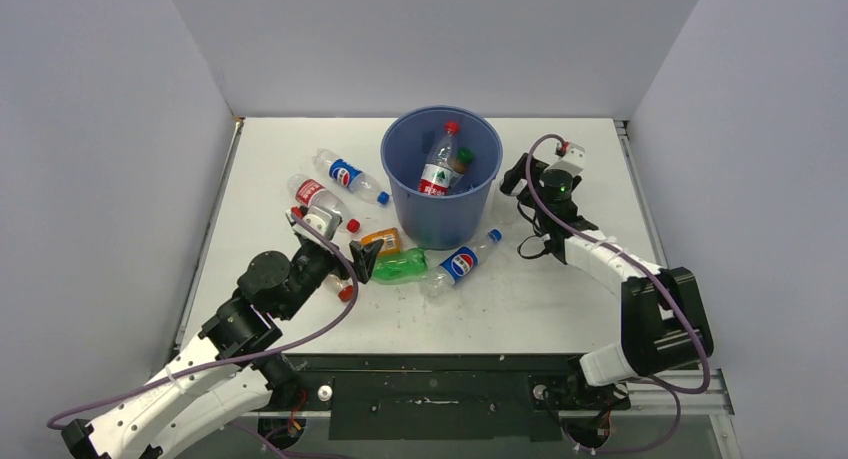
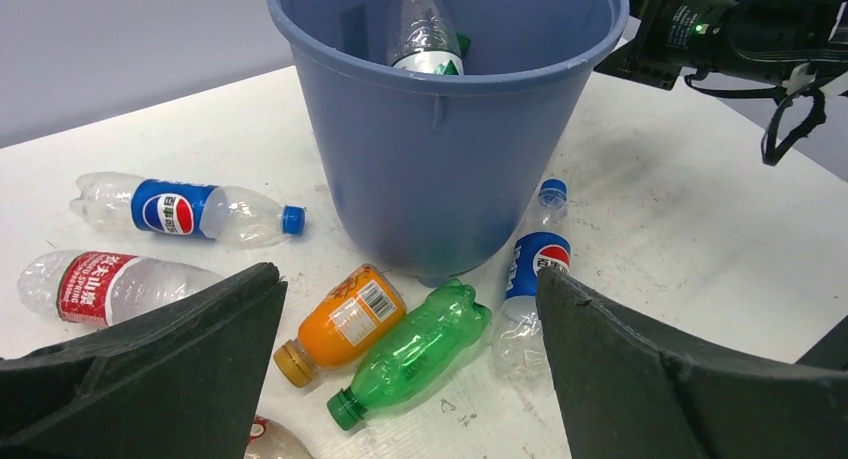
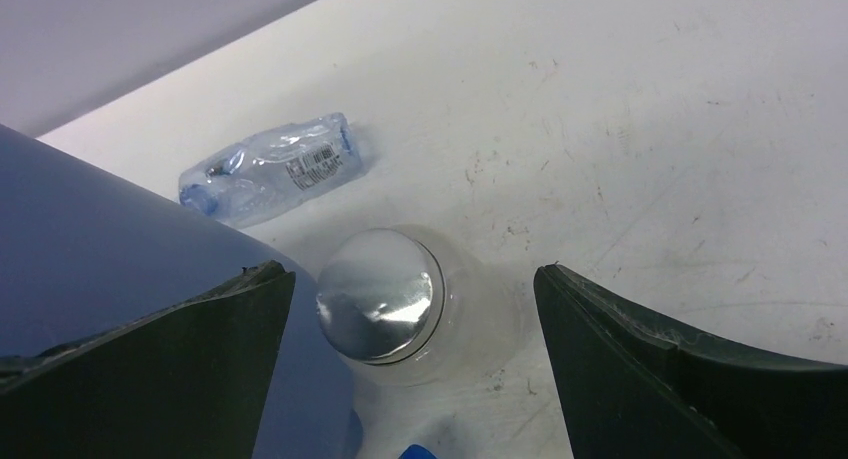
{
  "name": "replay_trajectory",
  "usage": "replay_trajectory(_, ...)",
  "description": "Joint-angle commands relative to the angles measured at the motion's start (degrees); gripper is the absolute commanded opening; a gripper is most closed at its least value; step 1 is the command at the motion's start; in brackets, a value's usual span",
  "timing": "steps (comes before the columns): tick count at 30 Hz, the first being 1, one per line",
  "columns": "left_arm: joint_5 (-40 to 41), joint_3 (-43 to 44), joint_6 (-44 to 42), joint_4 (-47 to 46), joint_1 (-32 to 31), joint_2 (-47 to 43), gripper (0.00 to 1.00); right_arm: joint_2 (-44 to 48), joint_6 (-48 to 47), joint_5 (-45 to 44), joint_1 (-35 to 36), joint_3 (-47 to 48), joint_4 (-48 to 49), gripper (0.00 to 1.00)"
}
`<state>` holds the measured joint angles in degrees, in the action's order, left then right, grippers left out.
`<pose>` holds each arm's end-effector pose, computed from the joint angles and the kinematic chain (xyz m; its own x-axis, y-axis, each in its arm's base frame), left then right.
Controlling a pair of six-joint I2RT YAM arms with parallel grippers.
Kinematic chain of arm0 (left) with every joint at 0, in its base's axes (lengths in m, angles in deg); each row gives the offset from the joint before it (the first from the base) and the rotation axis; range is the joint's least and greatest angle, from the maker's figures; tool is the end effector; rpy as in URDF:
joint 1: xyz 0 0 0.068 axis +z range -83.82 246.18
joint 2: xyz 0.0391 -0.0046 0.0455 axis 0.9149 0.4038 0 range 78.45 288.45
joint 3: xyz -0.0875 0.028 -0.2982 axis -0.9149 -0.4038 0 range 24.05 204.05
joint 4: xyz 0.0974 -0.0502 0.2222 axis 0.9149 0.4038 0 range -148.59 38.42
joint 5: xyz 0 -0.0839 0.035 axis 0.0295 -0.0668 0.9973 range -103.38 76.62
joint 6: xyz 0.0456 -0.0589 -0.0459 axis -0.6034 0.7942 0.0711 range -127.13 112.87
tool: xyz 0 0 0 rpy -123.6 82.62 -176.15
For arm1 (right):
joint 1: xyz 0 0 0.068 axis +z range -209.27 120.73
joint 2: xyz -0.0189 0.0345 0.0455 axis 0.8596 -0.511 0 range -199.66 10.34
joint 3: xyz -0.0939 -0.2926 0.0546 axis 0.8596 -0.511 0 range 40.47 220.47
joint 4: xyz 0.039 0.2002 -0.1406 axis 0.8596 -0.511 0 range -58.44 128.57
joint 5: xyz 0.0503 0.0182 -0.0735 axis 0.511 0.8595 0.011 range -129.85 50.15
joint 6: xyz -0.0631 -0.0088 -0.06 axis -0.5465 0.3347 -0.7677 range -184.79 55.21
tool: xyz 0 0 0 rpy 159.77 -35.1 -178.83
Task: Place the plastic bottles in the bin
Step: Pick up the plastic bottle at the center of the board.
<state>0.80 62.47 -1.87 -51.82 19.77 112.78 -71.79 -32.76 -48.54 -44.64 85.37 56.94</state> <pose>0.1125 -0.0905 0.3545 -0.0810 -0.0438 -0.9958 0.5284 0.8452 -0.0801 0.3325 0.0746 0.2749 -0.3241 0.4572 -0.8282 0.0714 0.8848 0.4605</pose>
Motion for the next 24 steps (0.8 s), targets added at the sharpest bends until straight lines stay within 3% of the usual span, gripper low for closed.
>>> replay_trajectory(1,-0.22,2.87,-0.60,-0.75,-0.29,0.40,0.96,-2.40,-1.40,2.68,-0.15,2.60,4.18,0.95)
replay_trajectory(13,-0.70,2.88,-0.60,-0.61,-0.31,0.17,0.96,-7.45,-1.44,3.22,-0.19,4.78,3.19,0.94)
replay_trajectory(24,-1.34,3.00,-0.48,-0.61,-0.31,0.65,0.96,-5.96,-2.63,-2.28,-0.22,3.72,0.16,0.76)
